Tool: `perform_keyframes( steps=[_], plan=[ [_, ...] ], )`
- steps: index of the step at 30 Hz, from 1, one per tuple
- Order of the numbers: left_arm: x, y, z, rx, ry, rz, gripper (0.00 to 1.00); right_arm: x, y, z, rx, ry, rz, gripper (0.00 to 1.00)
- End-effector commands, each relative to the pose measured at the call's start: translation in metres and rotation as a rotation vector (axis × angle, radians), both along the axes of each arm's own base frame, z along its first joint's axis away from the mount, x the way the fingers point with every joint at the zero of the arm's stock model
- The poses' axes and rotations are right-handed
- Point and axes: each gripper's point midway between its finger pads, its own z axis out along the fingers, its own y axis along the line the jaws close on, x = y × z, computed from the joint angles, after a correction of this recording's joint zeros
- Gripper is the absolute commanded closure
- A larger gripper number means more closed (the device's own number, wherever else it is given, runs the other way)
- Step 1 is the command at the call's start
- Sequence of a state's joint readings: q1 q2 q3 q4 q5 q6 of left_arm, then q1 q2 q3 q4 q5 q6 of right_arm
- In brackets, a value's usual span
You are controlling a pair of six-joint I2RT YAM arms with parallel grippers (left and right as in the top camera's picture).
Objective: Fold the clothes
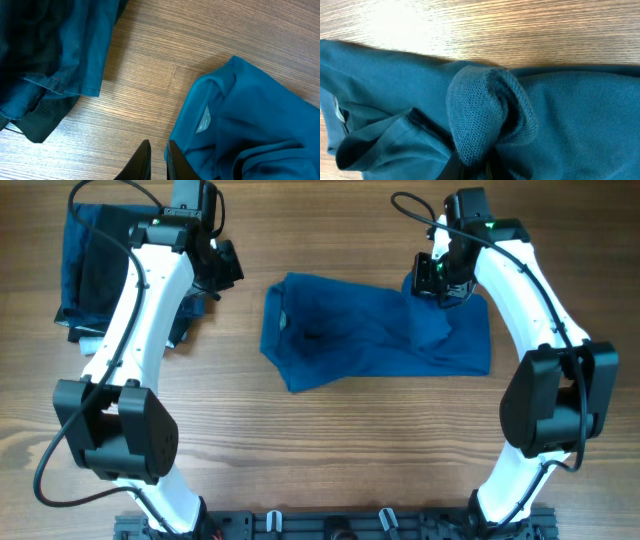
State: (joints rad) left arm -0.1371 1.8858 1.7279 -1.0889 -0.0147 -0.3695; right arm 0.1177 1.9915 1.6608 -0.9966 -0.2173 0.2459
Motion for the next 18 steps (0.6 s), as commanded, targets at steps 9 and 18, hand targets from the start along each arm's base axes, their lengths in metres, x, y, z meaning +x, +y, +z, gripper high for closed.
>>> perform_keyframes(
  steps=[9,18],
  plan=[
    [0.002,0.005,0.005,0.009,-0.015,0.017,0.88,-0.009,0.015,-0.002,0.02,0.031,0.016,0.94],
    [0.002,0.005,0.005,0.009,-0.015,0.017,0.88,-0.018,0.035,-0.008,0.027,0.056,0.031,0.71]
  ],
)
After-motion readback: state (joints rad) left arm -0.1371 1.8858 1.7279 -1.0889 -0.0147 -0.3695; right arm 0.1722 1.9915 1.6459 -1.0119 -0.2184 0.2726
